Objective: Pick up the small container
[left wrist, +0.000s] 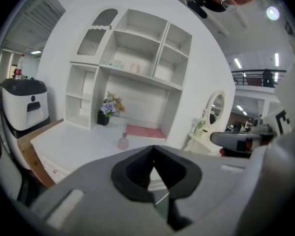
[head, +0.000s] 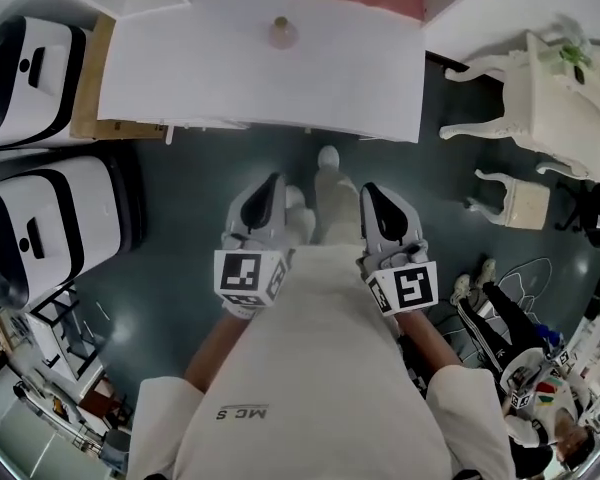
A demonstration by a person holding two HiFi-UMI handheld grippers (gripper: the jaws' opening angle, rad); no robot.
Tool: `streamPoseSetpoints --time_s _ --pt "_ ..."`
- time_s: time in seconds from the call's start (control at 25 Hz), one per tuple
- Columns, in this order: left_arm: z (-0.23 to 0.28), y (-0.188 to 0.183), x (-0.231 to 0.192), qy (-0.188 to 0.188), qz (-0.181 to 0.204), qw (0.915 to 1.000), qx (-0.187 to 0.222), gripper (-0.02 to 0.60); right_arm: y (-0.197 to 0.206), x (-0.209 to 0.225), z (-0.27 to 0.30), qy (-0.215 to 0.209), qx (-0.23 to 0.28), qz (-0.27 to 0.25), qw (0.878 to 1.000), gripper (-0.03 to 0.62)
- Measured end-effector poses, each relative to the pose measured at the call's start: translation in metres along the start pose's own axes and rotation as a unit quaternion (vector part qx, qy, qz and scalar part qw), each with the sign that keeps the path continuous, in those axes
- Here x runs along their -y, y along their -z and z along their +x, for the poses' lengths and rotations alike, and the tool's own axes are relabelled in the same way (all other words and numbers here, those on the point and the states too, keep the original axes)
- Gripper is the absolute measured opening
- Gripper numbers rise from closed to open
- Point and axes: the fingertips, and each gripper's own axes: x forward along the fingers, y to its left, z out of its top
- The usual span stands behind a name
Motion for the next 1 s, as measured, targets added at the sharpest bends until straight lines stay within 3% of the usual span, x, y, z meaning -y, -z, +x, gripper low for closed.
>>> streamPoseSetpoints --time_s 0.44,0.76,1.0 --pt "0.116 -0.075 0.007 -0.025 0.058 0.9980 -0.001 0.002 -0.044 0.103 0.078 -0.026 0.055 0.035 0.998 -0.005" --pt "0.191 -0.089 -0.007 -0.060 0.062 0.9962 0.007 0.002 -0.037 0.160 0.120 -0.053 0.040 0.039 0.997 -0.005" --pt "0.231 -0.083 -0.028 -0.068 0.059 0.9958 -0.019 0.002 -0.026 0.178 0.154 -0.064 0.017 0.047 0.997 -0.005"
